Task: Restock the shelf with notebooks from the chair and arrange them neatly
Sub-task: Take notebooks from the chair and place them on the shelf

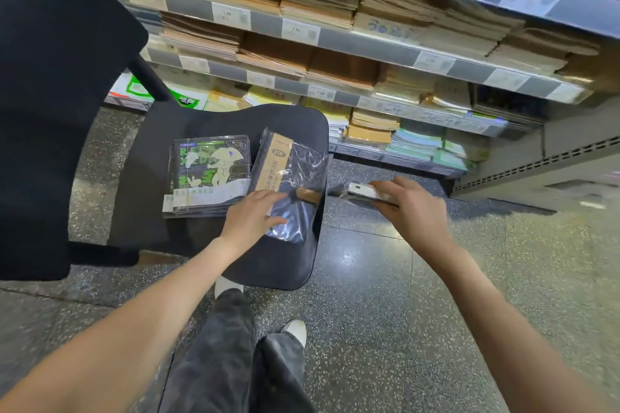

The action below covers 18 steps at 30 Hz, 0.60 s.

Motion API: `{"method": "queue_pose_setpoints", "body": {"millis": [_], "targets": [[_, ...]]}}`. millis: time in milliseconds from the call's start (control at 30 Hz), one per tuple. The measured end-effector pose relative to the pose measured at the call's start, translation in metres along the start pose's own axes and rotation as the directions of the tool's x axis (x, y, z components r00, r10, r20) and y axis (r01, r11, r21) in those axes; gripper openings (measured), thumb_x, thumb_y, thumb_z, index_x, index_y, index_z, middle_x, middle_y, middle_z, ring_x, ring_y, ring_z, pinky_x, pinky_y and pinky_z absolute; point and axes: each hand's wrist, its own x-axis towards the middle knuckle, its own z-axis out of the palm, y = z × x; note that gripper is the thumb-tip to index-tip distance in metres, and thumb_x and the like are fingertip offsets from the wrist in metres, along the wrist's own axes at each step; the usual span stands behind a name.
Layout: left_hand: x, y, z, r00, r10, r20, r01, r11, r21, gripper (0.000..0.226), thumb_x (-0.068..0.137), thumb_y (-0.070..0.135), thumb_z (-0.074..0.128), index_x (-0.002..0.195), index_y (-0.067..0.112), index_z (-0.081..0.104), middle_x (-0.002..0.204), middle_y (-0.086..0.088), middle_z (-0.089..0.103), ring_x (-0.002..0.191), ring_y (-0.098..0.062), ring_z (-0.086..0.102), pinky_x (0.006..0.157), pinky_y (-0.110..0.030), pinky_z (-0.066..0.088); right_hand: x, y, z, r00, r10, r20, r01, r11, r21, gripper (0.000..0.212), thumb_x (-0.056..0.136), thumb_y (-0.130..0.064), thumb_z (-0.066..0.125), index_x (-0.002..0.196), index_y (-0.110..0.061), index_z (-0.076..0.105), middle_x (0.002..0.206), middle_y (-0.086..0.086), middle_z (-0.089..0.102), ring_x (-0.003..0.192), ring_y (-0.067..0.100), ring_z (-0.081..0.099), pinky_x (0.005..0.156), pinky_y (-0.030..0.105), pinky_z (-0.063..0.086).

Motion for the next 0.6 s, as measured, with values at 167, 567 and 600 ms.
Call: {"method": "queue_pose_setpoints", "body": {"millis": [167, 567, 600], "targets": [[0.004, -0.001, -0.025, 0.994, -0.103, -0.029, 0.099, 0.989, -0.113, 0.057, 0.081, 0.049, 0.061, 0.133, 0.032, 0.044, 0.138, 0.010, 0.045, 0.125, -0.015, 0.043, 0.090, -0.036, 0.043, 0.016, -0.016, -0.019, 0.990, -0.060, -0.130, 0.058, 0.998, -0.019, 0.031, 0.085, -0.026, 0.064, 0.115, -0.029, 0.062, 0.093, -0.002, 0.063, 0.085, 0.023, 0.061, 0.051, 0.026, 0.037], [0.012, 0.012, -0.101, 0.999, -0.024, 0.033, 0.040, 0.680, -0.732, 0.054, 0.074, 0.043, 0.066, 0.122, 0.053, 0.044, 0.137, 0.014, 0.042, 0.115, -0.009, 0.053, 0.091, -0.024, 0.045, 0.062, -0.092, 0.028, 0.950, -0.214, -0.228, 0.218, 0.976, -0.009, 0.038, 0.067, -0.016, 0.078, 0.103, -0.025, 0.069, 0.086, -0.001, 0.066, 0.077, 0.023, 0.063, 0.054, 0.026, 0.045], [0.012, 0.015, -0.104, 1.000, -0.003, 0.031, 0.025, 0.679, -0.734, 0.050, 0.073, 0.043, 0.066, 0.119, 0.052, 0.049, 0.137, 0.013, 0.044, 0.113, -0.009, 0.054, 0.090, -0.021, 0.045, 0.064, -0.095, 0.031, 0.951, -0.213, -0.225, 0.218, 0.976, -0.004, 0.039, 0.066, -0.017, 0.080, 0.102, -0.025, 0.070, 0.085, -0.001, 0.066, 0.076, 0.022, 0.063, 0.052, 0.025, 0.044]]}}
